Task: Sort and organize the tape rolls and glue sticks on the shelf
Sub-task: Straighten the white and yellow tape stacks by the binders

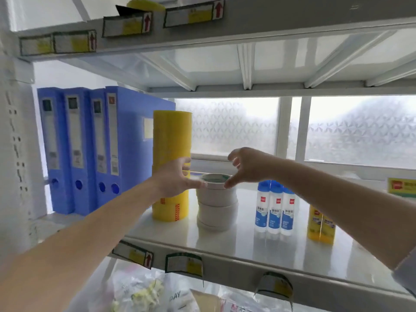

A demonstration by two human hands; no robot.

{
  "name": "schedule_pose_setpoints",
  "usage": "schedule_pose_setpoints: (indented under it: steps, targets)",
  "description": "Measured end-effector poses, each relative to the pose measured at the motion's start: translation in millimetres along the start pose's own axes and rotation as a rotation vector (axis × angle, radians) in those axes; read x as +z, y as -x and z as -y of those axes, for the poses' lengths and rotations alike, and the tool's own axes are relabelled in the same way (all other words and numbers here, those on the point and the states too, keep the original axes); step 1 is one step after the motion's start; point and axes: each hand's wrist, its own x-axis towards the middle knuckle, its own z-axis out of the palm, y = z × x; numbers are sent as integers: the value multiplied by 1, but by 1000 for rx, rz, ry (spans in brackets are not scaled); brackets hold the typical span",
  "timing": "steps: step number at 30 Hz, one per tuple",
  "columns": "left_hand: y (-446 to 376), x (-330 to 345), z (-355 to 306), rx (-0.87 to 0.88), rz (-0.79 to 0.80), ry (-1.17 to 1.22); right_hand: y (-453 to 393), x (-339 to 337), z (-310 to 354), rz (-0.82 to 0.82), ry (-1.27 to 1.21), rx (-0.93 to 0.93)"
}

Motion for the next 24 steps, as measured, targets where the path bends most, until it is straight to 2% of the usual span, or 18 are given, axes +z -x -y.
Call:
schedule_pose_setpoints:
  steps: [6,10,13,19,24]
  targets:
    - [2,41,39,-108,64,150,1,58,4,64,-13,193]
    - [-2,65,47,-103,61,281,-5,89,-10,-33,-164,183]
    - [-9,78,54,-43,-11,356,-3,107,-15,-53,-365,252]
    - [-9,90,57,70,-104,341,4,134,-19,-234,-630,227]
    - [-8,93,57,101,-127,336,5,145,-22,-336,-712,194]
